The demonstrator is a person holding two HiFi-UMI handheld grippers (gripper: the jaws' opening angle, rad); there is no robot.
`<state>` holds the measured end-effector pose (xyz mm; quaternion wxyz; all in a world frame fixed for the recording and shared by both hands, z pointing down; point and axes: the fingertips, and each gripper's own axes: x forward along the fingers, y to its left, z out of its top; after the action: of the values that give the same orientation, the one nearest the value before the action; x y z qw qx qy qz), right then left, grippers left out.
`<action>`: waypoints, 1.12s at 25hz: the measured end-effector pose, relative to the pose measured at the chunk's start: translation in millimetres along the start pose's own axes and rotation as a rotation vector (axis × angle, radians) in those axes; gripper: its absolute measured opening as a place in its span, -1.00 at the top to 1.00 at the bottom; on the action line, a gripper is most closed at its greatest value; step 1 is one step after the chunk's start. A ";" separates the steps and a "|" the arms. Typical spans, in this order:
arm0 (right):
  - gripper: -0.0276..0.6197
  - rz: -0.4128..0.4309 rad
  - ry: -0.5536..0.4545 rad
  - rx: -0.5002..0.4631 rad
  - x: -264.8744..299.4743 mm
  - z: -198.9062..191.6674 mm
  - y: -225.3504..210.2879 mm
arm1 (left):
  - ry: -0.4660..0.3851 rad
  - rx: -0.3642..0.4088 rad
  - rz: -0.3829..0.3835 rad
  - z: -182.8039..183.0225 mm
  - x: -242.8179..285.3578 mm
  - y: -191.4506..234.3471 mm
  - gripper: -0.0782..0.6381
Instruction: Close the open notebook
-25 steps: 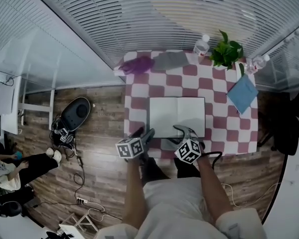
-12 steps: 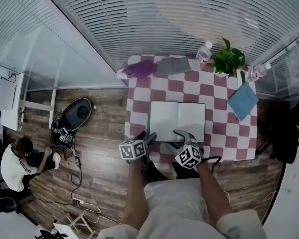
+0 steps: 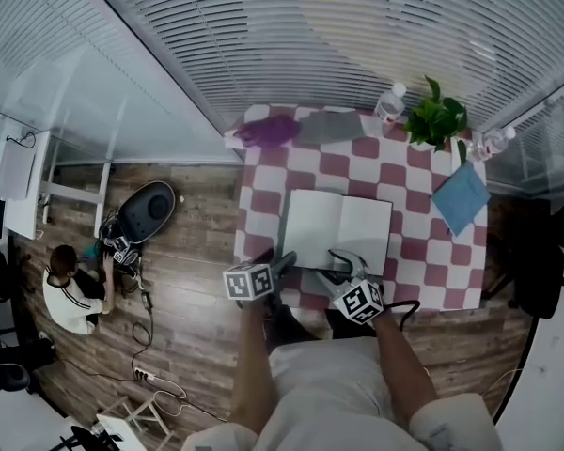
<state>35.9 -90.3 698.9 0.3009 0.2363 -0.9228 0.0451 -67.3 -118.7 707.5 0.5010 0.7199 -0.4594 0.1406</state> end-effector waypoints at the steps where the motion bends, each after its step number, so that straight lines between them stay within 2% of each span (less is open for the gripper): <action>1: 0.20 0.003 -0.007 0.002 -0.8 0.6 -0.2 | 0.006 0.004 0.012 0.4 0.3 0.5 -0.04; 8: 0.25 0.047 -0.033 0.017 -5.2 2.3 0.1 | 0.021 0.027 0.026 -1.7 7.3 -6.4 -0.08; 13: 0.26 0.061 -0.027 0.014 -5.0 1.7 1.4 | 0.009 -0.003 -0.039 -0.1 6.3 -9.5 -0.08; 16: 0.24 0.049 -0.003 -0.034 -2.5 -1.8 5.7 | 0.019 -0.002 -0.108 -0.2 8.9 -21.1 -0.07; 23: 0.16 0.006 0.114 -0.119 10.2 -14.5 12.8 | 0.043 0.058 -0.114 -3.7 11.3 -23.6 -0.07; 26: 0.16 0.023 0.136 -0.122 10.9 -14.7 14.2 | 0.028 0.052 -0.110 -3.2 6.9 -21.0 -0.07; 28: 0.15 0.023 0.148 -0.159 12.3 -14.6 13.0 | 0.020 0.035 -0.118 -1.6 6.2 -19.8 -0.07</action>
<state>28.9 -80.6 718.6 0.3857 0.1971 -0.9013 -0.0073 -47.6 -119.0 700.6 0.5001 0.7532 -0.4084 0.1259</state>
